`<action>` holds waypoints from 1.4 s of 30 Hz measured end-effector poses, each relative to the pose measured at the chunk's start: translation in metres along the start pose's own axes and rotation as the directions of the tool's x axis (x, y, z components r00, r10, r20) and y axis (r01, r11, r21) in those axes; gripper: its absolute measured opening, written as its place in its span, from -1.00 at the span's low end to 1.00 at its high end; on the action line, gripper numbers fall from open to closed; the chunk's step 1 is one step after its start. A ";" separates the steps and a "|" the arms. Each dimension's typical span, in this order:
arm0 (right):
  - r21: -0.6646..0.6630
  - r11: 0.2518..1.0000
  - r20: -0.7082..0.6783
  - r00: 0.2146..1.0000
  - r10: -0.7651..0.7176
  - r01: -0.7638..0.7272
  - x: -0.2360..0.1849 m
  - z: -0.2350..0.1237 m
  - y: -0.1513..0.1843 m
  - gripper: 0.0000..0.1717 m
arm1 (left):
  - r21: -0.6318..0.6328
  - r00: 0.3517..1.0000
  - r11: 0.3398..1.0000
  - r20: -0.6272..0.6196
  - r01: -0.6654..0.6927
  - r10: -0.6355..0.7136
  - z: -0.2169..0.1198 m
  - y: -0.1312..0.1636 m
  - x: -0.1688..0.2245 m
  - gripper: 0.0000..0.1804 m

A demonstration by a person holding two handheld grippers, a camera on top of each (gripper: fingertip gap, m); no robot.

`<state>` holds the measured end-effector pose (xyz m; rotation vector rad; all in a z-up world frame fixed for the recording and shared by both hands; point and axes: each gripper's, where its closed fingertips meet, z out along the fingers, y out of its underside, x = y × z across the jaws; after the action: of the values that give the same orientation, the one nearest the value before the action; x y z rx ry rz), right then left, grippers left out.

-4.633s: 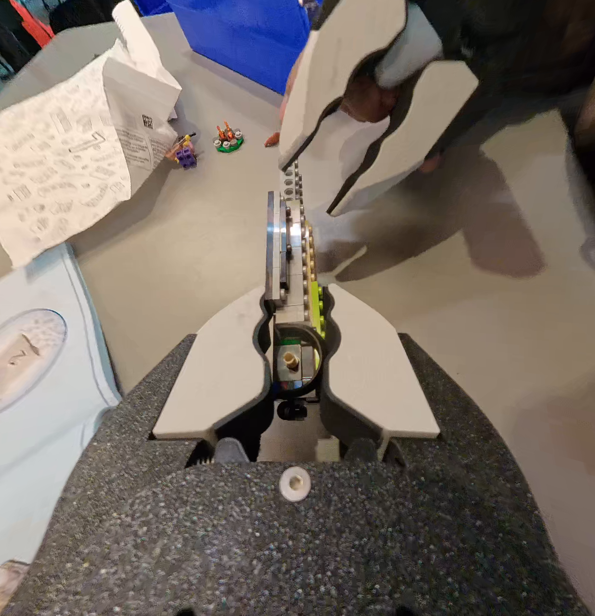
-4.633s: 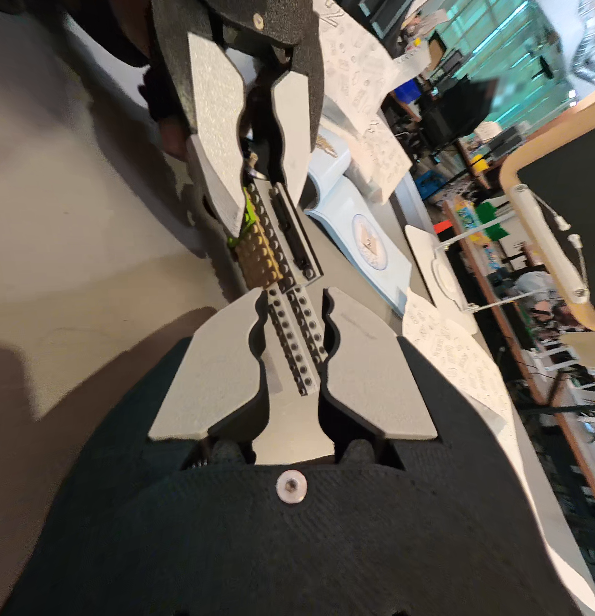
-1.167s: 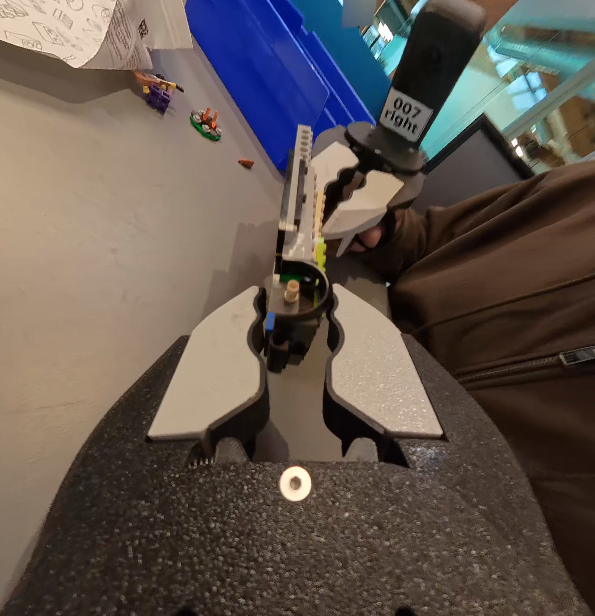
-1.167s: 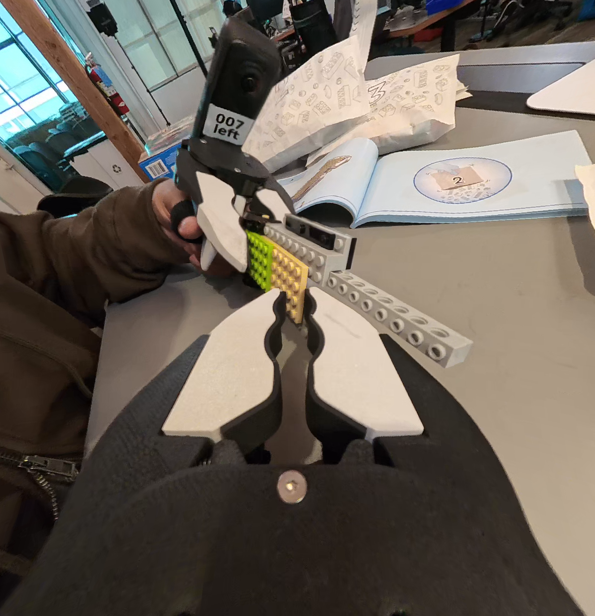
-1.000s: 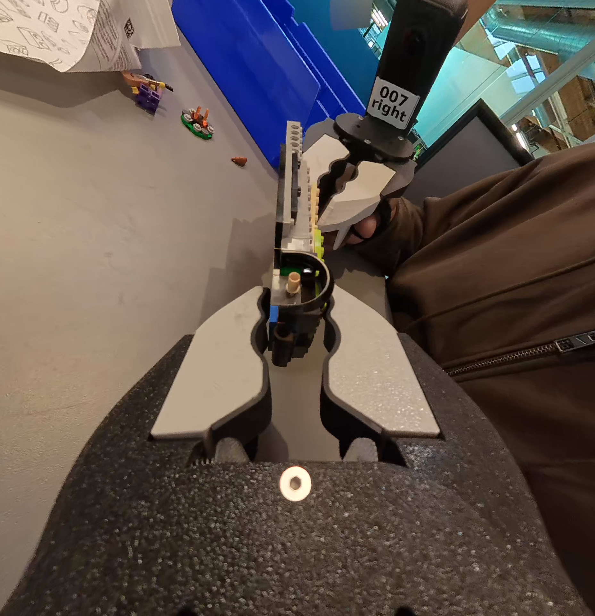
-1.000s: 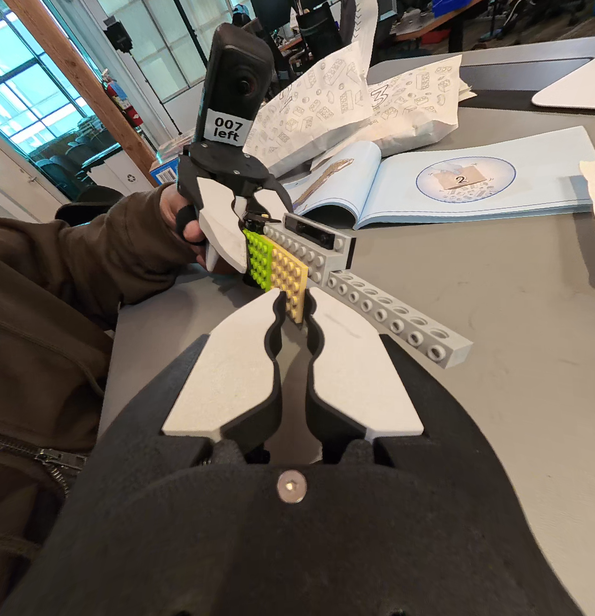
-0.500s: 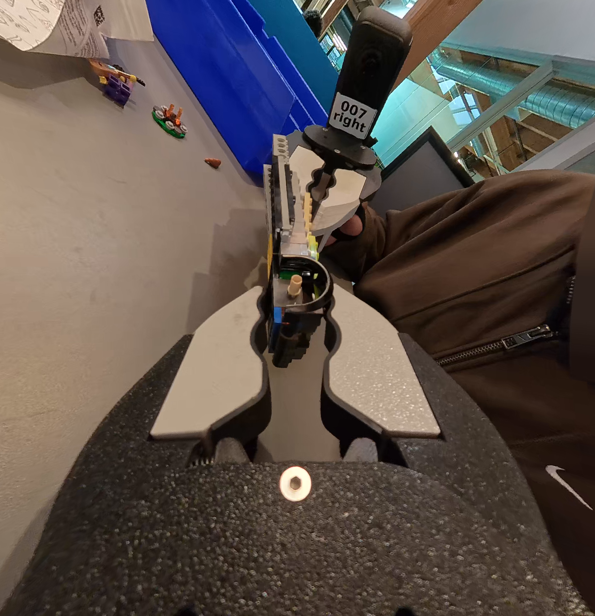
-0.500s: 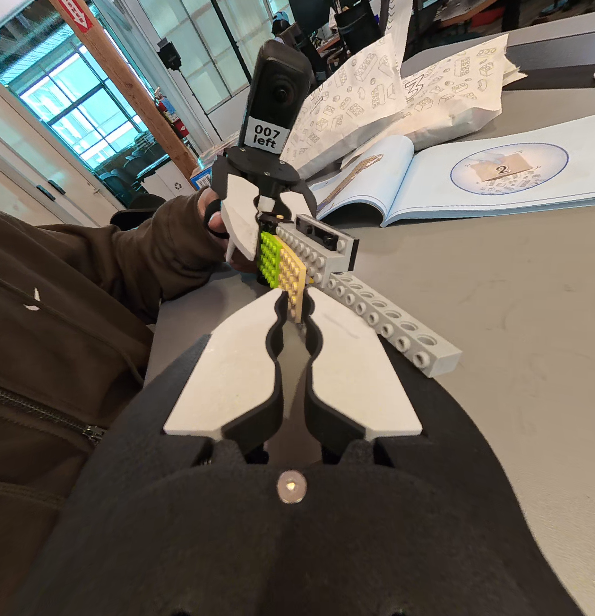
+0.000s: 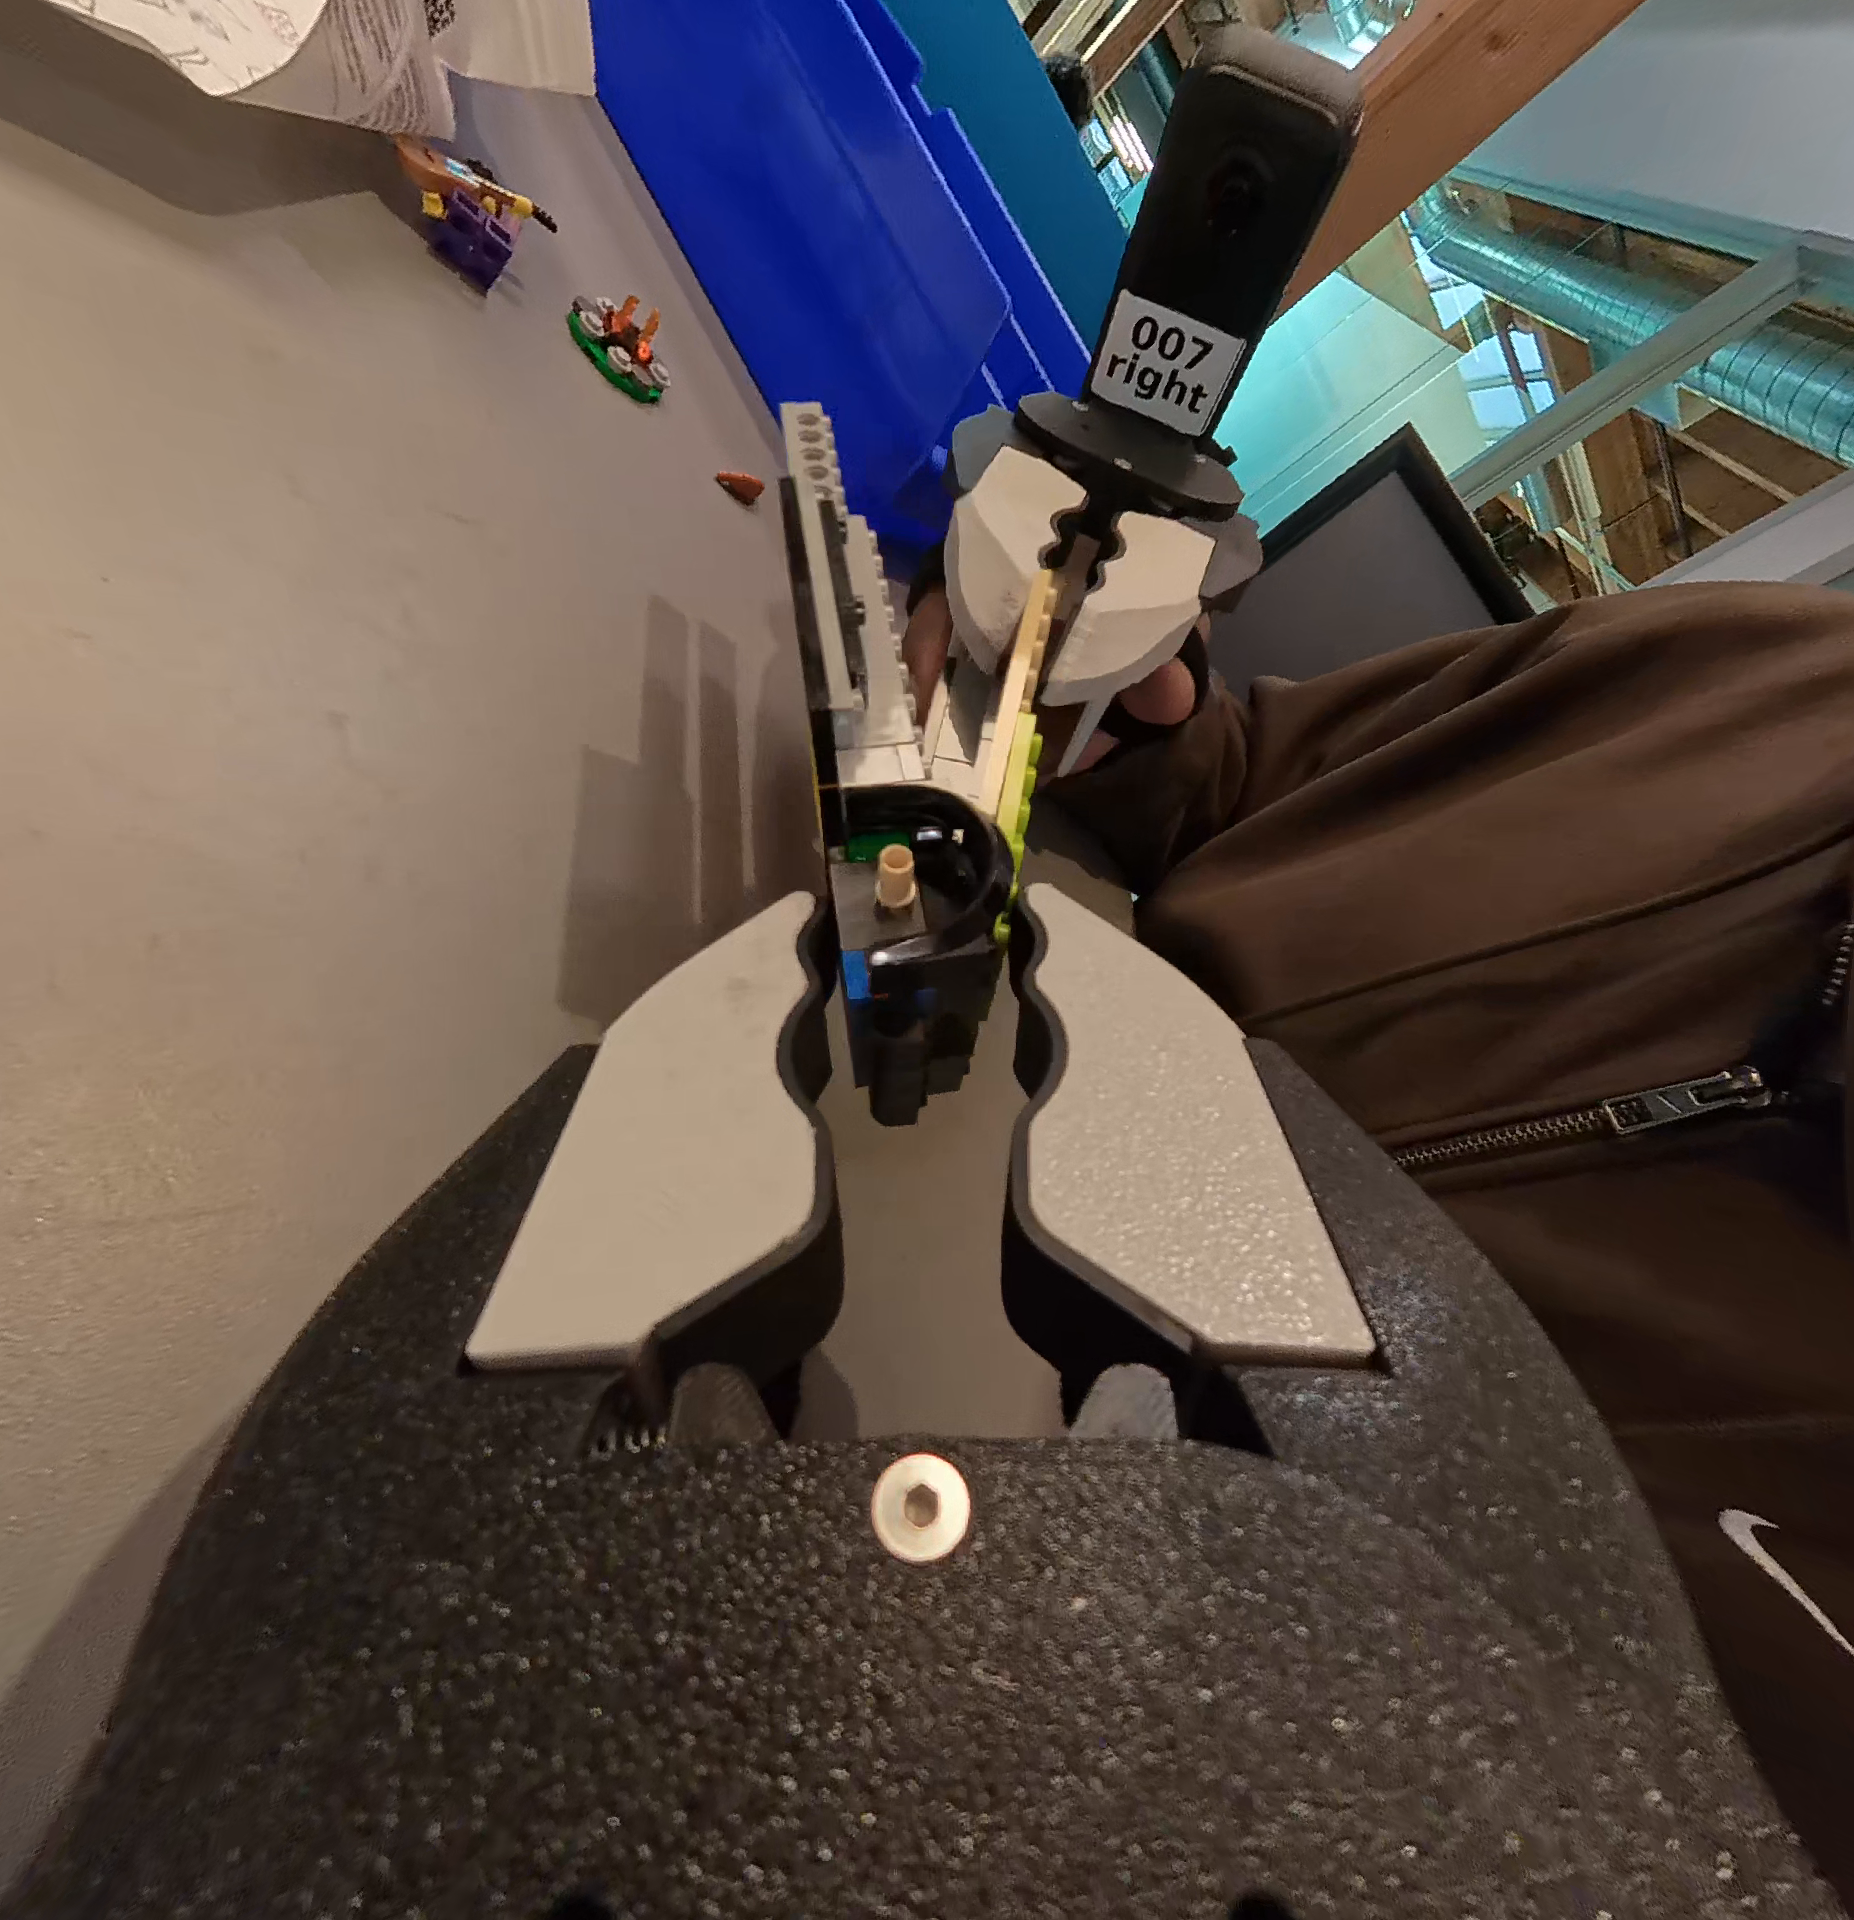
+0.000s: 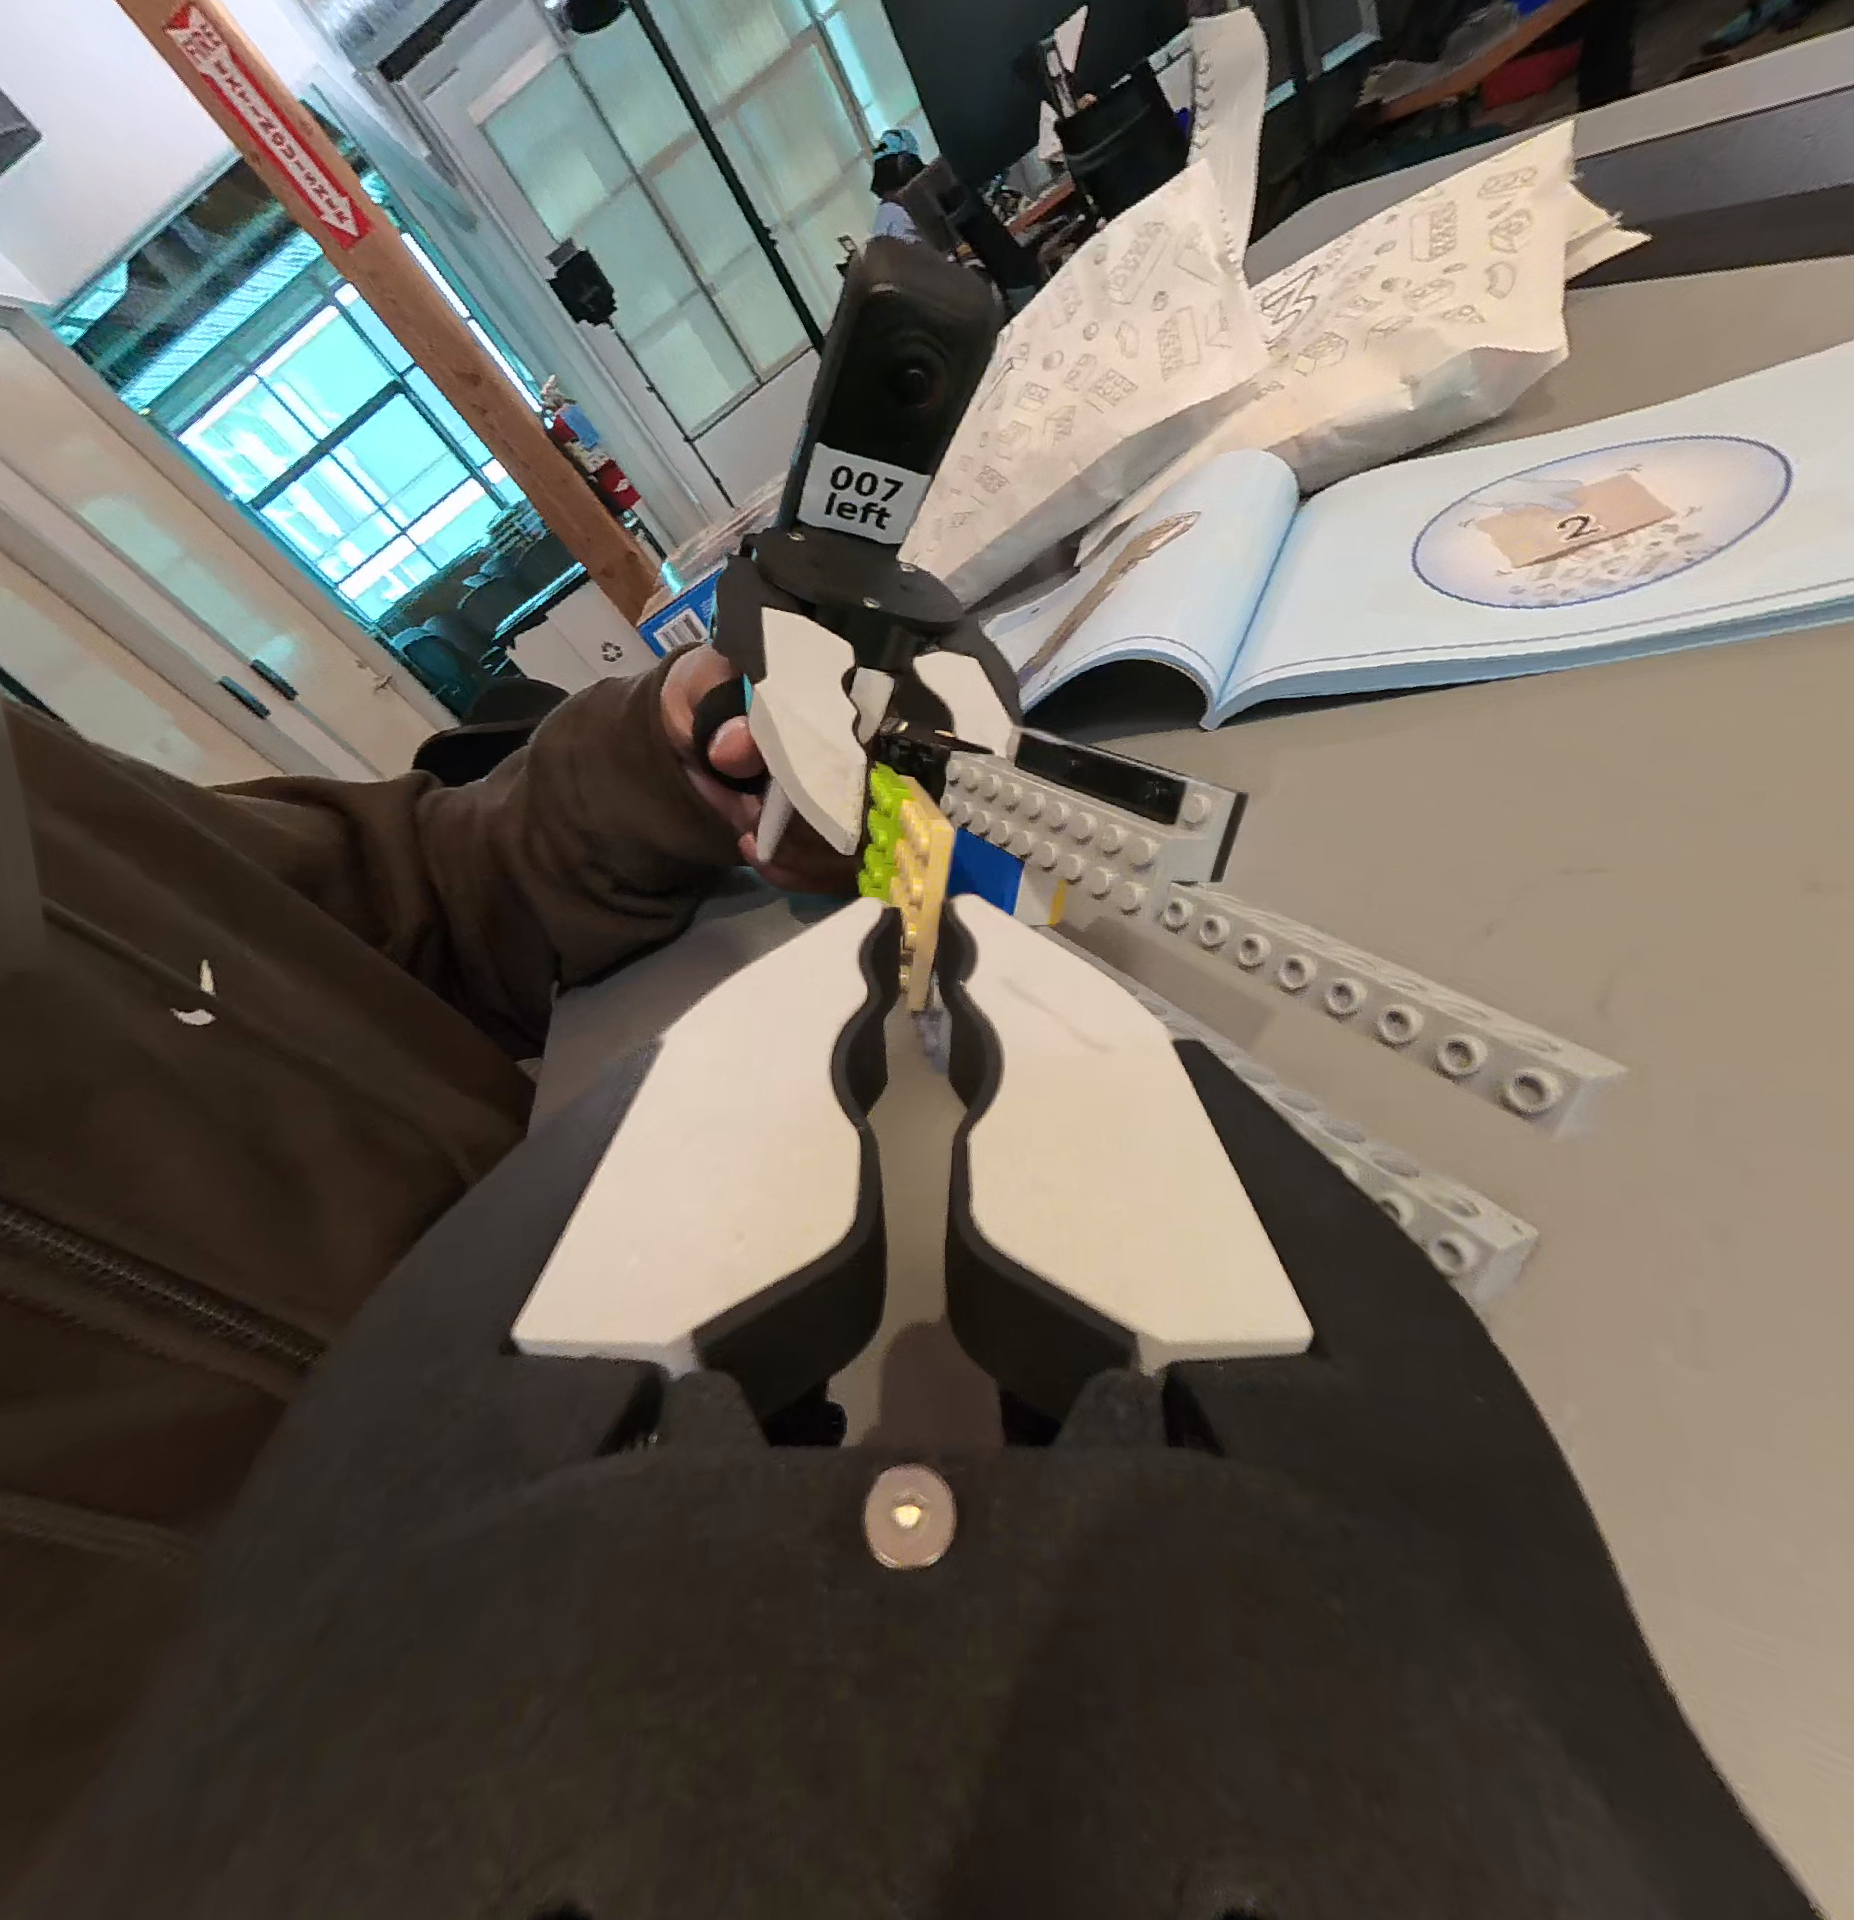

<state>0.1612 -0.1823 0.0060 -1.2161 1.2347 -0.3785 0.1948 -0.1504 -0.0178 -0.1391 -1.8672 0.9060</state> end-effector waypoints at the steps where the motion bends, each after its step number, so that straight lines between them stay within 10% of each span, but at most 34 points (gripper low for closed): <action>1: 0.000 1.000 -0.018 1.000 0.010 -0.010 0.003 0.000 0.000 -0.92 | -0.004 1.000 1.000 0.005 0.004 -0.004 0.000 0.001 -0.001 -0.66; 22: -0.125 0.974 -0.026 0.982 0.188 -0.189 0.019 -0.005 0.018 -0.94 | -0.070 0.927 0.977 0.308 -0.203 0.215 -0.021 -0.010 -0.022 -0.44; 31: -0.273 0.959 0.070 0.993 0.093 -0.070 -0.003 0.008 0.035 -0.94 | -0.149 0.907 0.918 0.162 -0.367 0.389 0.002 0.004 0.011 -0.46; 42: -0.241 0.970 0.084 0.994 0.064 -0.042 -0.008 0.020 0.028 -0.90 | -0.168 0.960 0.955 0.097 -0.246 0.264 0.018 0.019 0.012 -0.95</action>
<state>0.1650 -0.1561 -0.0167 -1.3867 1.2570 -0.1346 0.1687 -0.1410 -0.0246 -0.4397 -2.0622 0.9598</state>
